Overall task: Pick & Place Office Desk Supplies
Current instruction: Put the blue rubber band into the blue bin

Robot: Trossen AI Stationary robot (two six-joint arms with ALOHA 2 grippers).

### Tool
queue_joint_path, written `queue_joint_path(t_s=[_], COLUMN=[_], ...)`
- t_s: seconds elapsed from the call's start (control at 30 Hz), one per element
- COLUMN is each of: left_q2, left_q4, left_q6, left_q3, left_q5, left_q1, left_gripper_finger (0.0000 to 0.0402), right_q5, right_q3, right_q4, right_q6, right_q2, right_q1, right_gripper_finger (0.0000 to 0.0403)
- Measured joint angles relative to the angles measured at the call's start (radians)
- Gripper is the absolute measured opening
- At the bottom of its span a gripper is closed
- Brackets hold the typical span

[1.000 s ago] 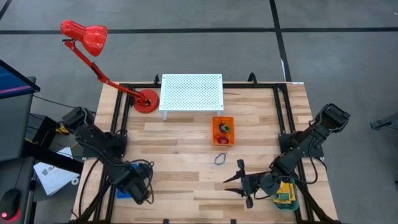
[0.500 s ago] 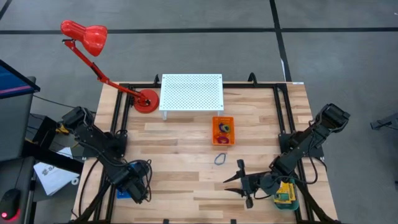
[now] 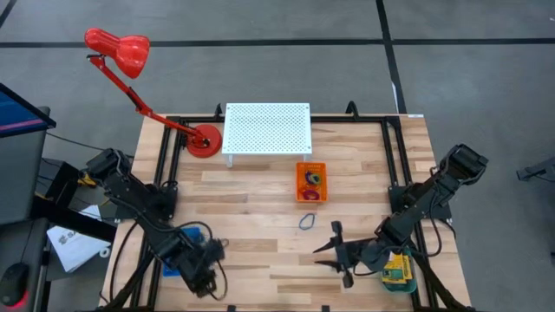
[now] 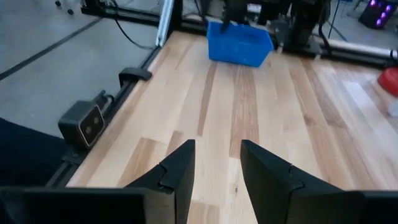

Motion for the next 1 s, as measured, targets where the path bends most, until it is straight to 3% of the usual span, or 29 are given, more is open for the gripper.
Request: queue_joint_path(t_s=[0.23,0.33,0.43,0.7,1.0], left_q2=[0.0,0.0,0.0,0.001,0.001], left_q4=[0.465,0.637,0.729,0.775,1.014], left_q6=[0.568,0.833,0.991,1.038,1.005], left_q3=[0.0,0.0,0.0,-0.055,-0.209], left_q5=[-0.168,-0.248,-0.26,-0.261,-0.26], left_q1=[0.045,0.068,0.097,0.152,0.142], left_gripper_finger=[0.0165,0.0155,0.0149,0.0143,0.0143], right_q5=[-0.009,-0.085,-0.181,-0.246,-0.256], right_q3=[-0.002,-0.002,-0.002,-0.002,-0.002], right_q4=[-0.228,-0.365,-0.474,-0.607,-0.699], right_q6=[0.185,0.312,0.422,0.593,0.616], right_q2=[0.0,0.0,0.0,0.0,0.0], right_q1=[-0.049,-0.079,-0.1,-0.057,-0.029], right_gripper_finger=[0.0125,0.0125,0.0125,0.0125,0.0125])
